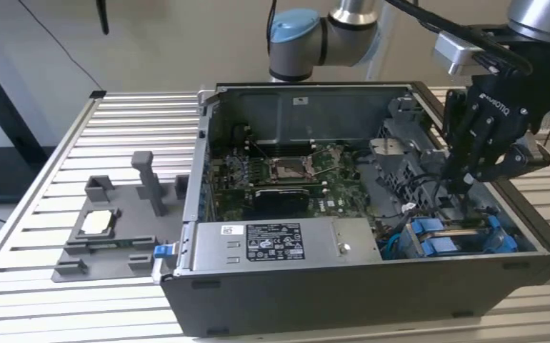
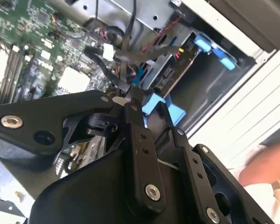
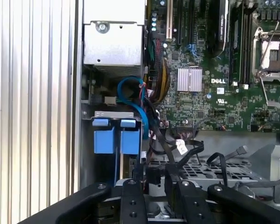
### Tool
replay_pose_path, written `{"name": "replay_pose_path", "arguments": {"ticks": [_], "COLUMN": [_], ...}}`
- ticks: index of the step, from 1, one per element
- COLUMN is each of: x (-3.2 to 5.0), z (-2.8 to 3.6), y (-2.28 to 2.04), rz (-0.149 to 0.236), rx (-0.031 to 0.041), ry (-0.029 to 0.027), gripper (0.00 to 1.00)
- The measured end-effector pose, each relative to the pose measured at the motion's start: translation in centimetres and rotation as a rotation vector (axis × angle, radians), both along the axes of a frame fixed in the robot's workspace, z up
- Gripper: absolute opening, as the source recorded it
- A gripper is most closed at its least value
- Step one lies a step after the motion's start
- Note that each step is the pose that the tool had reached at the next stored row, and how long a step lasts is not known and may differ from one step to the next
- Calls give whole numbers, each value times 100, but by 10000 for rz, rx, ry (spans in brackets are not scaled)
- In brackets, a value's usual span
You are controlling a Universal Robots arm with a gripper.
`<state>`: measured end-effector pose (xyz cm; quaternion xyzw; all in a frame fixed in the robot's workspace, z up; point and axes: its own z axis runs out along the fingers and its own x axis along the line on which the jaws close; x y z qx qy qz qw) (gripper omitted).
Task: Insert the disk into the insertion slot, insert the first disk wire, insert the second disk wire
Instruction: 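Insert the second disk wire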
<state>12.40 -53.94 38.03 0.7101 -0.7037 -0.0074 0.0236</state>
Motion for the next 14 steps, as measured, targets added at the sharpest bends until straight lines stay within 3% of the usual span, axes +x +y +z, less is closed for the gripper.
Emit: {"name": "replay_pose_path", "arguments": {"ticks": [5, 7, 10, 14], "x": [-54, -54, -53, -54], "z": [0, -2, -2, -12], "y": [103, 105, 105, 105], "rz": [69, 173, 219, 267], "rx": [-52, -50, -44, -177], "ry": [-30, -71, -71, -87], "gripper": [33, 33, 33, 33]}}
